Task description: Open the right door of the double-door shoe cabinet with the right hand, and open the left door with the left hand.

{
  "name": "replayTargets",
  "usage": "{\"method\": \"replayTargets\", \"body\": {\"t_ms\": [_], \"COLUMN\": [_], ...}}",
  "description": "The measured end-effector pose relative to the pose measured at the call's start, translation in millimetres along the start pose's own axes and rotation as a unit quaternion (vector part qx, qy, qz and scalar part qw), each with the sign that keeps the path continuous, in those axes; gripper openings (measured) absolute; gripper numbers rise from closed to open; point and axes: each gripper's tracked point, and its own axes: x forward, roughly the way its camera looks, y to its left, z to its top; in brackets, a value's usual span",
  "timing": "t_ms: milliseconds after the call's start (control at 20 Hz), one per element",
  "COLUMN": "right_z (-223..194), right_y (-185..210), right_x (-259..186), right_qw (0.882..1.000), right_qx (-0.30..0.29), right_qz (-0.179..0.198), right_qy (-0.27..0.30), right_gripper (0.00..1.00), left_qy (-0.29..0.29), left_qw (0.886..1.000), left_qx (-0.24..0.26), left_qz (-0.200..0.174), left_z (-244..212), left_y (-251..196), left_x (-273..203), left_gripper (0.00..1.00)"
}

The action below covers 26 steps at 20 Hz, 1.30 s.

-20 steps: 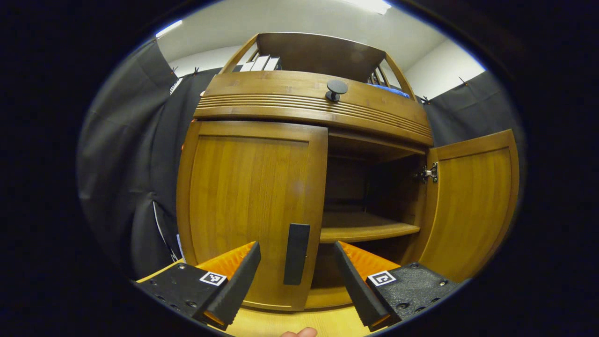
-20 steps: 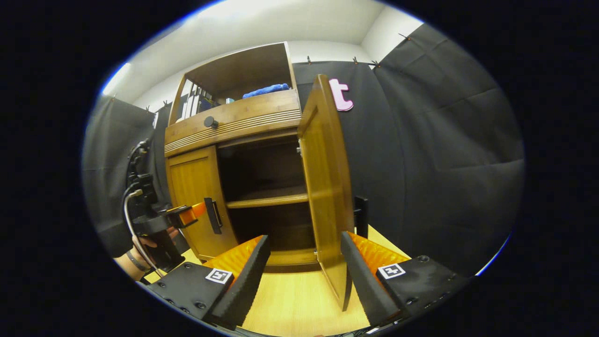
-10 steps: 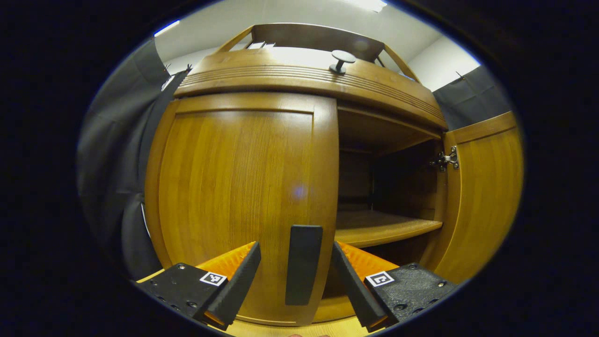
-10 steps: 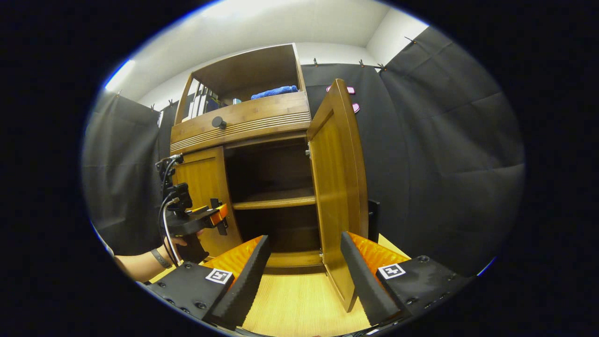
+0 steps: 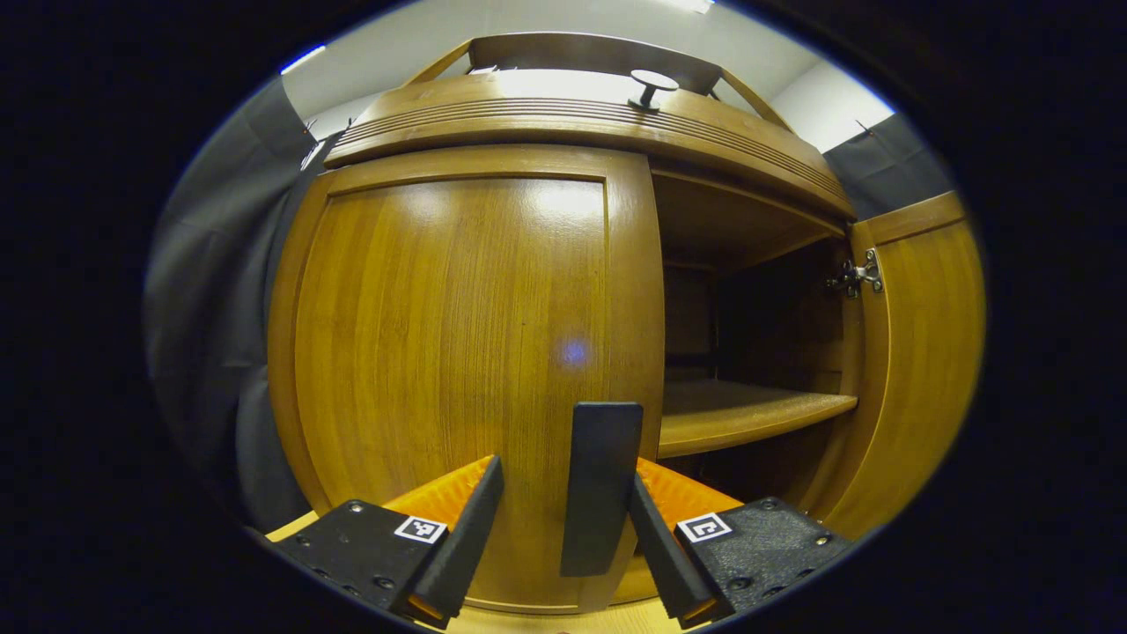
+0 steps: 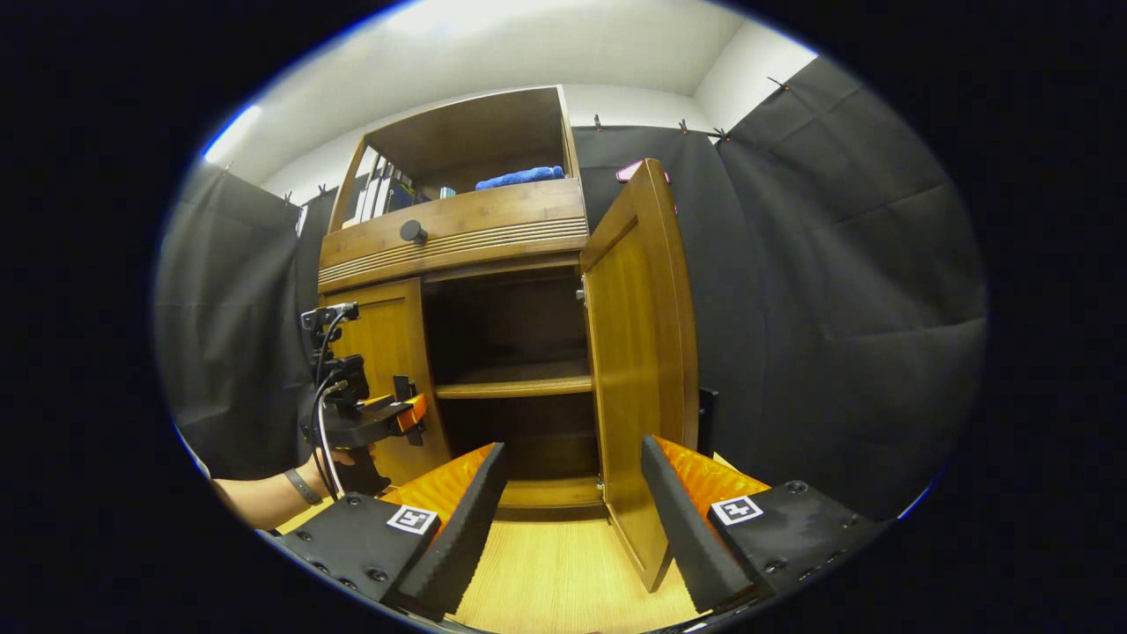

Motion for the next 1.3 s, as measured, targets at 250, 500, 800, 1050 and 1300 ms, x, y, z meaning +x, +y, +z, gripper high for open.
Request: {"method": "replayTargets", "body": {"t_ms": [250,500,800,1050,1300], "right_z": [-2,6,8,-3,-12], "right_y": [2,9,19,31,49], "right_x": [-3,-8,-7,-6,0], "right_qw": [1.0,1.0,1.0,1.0,0.999], "right_qx": [-0.001,-0.019,-0.022,-0.019,-0.014], "right_qz": [0.004,0.008,0.016,0.021,0.028], "right_qy": [0.007,-0.005,-0.009,0.001,0.012], "right_gripper": [0.98,0.98,0.98,0.98,0.98], "left_qy": [0.011,0.023,0.041,0.044,0.032], "left_qw": [1.0,0.999,0.999,0.999,0.999], "left_qx": [-0.004,-0.022,-0.006,0.0,-0.003], "left_qz": [-0.027,-0.014,-0.02,-0.026,-0.003], "left_z": [-4,0,-2,7,14], "left_y": [-19,-16,-9,8,38], "left_x": [3,-7,-52,-93,-142], "left_gripper": [0.31,0.24,0.24,0.22,0.22]}}
